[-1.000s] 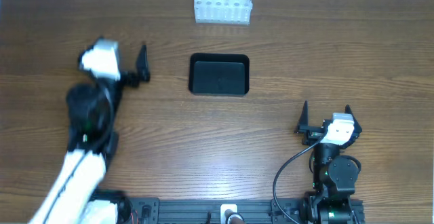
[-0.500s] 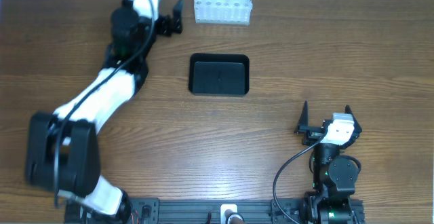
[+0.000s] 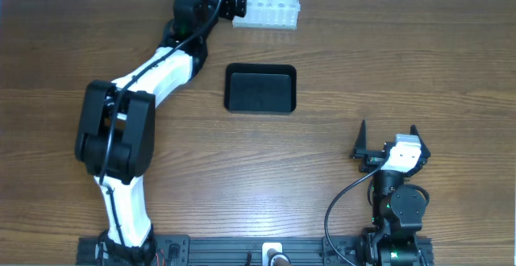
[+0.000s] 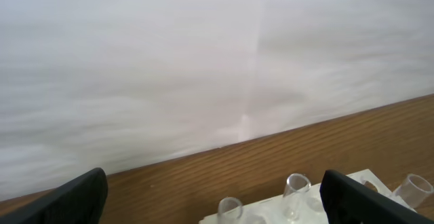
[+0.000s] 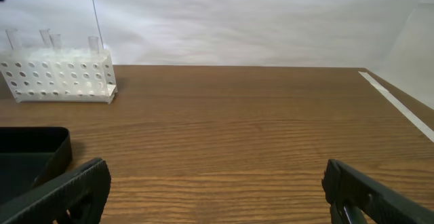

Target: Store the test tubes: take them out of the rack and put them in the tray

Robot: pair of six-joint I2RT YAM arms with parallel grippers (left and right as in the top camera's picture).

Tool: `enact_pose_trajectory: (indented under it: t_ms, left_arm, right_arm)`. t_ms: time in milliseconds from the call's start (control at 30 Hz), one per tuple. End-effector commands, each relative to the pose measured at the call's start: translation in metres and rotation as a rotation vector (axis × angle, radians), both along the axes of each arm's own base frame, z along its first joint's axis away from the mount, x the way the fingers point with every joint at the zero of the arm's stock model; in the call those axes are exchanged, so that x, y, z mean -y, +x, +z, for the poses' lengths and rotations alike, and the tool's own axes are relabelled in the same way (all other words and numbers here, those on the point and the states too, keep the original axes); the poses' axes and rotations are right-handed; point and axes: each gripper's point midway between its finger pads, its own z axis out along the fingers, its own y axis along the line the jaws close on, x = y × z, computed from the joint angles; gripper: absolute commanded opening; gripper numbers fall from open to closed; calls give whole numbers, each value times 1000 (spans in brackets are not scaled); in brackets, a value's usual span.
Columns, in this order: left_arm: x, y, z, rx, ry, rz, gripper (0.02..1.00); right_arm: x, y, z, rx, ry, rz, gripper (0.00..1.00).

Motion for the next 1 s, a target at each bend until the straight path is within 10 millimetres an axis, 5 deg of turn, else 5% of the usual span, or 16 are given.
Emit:
enact_pose_trajectory:
  t_ms: [33, 767, 1000]
  left_arm:
    - [9, 12, -7, 4, -1, 38, 1000]
    - [5, 34, -41, -17, 25, 124, 998]
    - [5, 40, -53, -25, 32, 138, 910]
  right_arm:
    - [1, 0, -3, -2, 3, -1, 991]
    - [1, 0, -3, -2, 3, -1, 991]
    - [1, 0, -3, -2, 3, -1, 993]
